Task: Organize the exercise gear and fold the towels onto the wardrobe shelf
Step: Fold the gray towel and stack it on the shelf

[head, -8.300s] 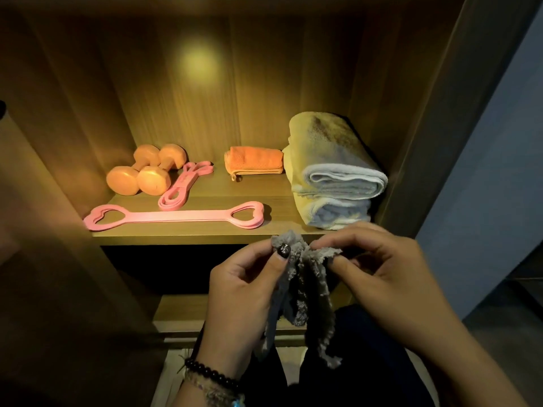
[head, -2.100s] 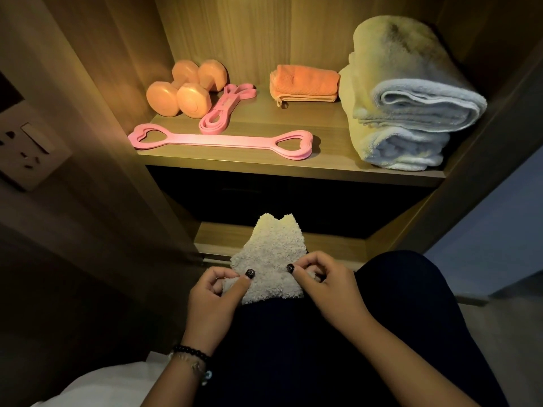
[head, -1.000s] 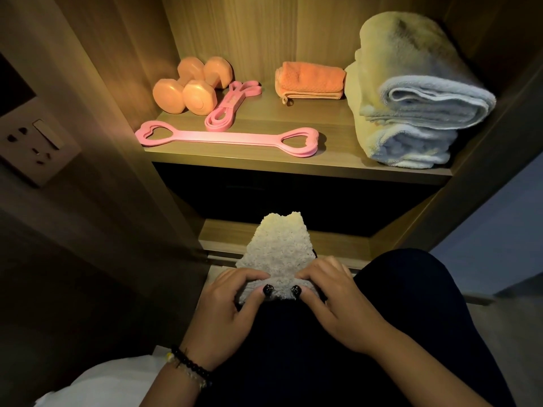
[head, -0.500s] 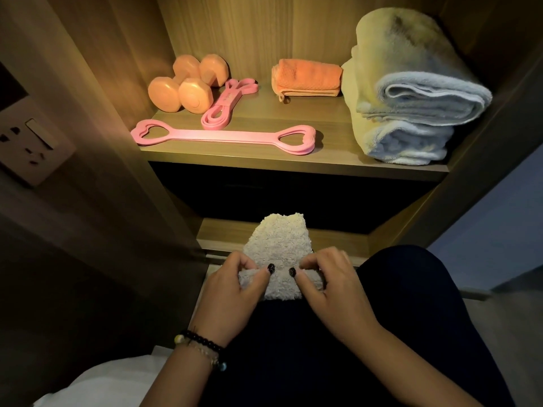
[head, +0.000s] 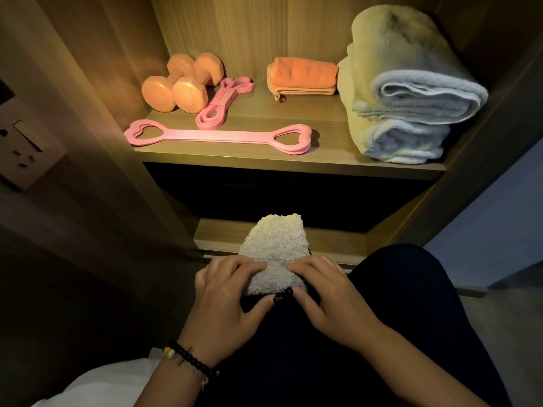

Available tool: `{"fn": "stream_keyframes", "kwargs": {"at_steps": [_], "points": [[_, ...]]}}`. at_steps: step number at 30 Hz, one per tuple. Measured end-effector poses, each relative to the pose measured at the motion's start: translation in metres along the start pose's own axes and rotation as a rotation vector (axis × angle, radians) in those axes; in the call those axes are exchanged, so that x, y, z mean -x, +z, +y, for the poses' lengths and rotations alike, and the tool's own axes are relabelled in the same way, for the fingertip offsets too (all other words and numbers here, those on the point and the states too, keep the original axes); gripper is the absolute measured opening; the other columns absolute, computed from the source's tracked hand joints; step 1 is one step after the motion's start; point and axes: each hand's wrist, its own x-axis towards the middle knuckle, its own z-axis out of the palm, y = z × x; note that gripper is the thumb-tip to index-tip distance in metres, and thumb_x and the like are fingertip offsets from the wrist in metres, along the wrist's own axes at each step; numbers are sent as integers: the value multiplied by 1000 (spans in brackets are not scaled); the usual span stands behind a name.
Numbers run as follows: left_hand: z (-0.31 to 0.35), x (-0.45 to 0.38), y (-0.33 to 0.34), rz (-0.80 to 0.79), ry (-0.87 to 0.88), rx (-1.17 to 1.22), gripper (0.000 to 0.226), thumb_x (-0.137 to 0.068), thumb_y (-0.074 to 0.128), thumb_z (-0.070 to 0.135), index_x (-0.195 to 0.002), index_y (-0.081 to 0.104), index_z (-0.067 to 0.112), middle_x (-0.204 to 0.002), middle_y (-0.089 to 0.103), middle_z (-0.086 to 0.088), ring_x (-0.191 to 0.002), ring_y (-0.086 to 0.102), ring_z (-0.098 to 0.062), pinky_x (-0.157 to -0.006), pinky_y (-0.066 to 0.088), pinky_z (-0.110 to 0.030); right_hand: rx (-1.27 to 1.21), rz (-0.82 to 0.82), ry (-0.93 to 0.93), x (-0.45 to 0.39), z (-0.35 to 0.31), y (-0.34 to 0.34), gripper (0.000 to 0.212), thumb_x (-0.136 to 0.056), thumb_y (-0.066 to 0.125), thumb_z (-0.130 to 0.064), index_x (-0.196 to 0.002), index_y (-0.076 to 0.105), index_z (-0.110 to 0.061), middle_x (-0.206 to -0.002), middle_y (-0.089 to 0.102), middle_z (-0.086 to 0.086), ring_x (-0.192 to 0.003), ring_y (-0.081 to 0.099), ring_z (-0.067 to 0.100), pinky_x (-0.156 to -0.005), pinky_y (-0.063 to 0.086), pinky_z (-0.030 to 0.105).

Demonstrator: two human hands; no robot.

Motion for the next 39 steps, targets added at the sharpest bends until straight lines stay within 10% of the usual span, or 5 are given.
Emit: {"fn": "stream_keyframes", "kwargs": {"at_steps": [9,19,25,32,39], "points": [[1,2,-3,41,-51,126,26,-82,45,54,-100,59,41,-99,59,27,-99,48,9,-93,24,-17,-320,-12,92,1,2,0,29,-85,60,-39,-111,57,-27,-106,52,-20,-107,51,8,-90,41,22],[9,-4,-3,48,-237,280,23,-85,57,52,-79,58,29,-63,64,12,-55,57,-6,-52,44,-28,-426,138,322,-6,-12,4,23,-84,53,-48,-82,55,-25,-80,57,-12,-79,55,6,-69,40,17],[10,-19,-1,-1,-337,132,28,-88,49,54,-80,55,27,-66,63,3,-65,59,-17,-63,46,-37,111,272,-49,-3,-14,4,15,-90,56,-20,-101,66,-15,-100,58,-6,-96,53,13,-84,39,27],[3,-12,5,238,-90,-28,19,-88,49,39,-90,64,29,-95,53,17,-94,47,-3,-81,33,-30,80,43,-47,0,-7,1,39,-89,57,-32,-126,56,-20,-121,53,-9,-116,48,10,-98,40,33],[-10,-1,1,4,46,30,45,-81,50,50,-124,54,39,-114,51,26,-108,45,4,-89,39,-31,-238,-1,114,-6,3,-1,33,-93,50,-35,-123,59,-26,-116,55,-17,-115,47,2,-99,40,27]]}}
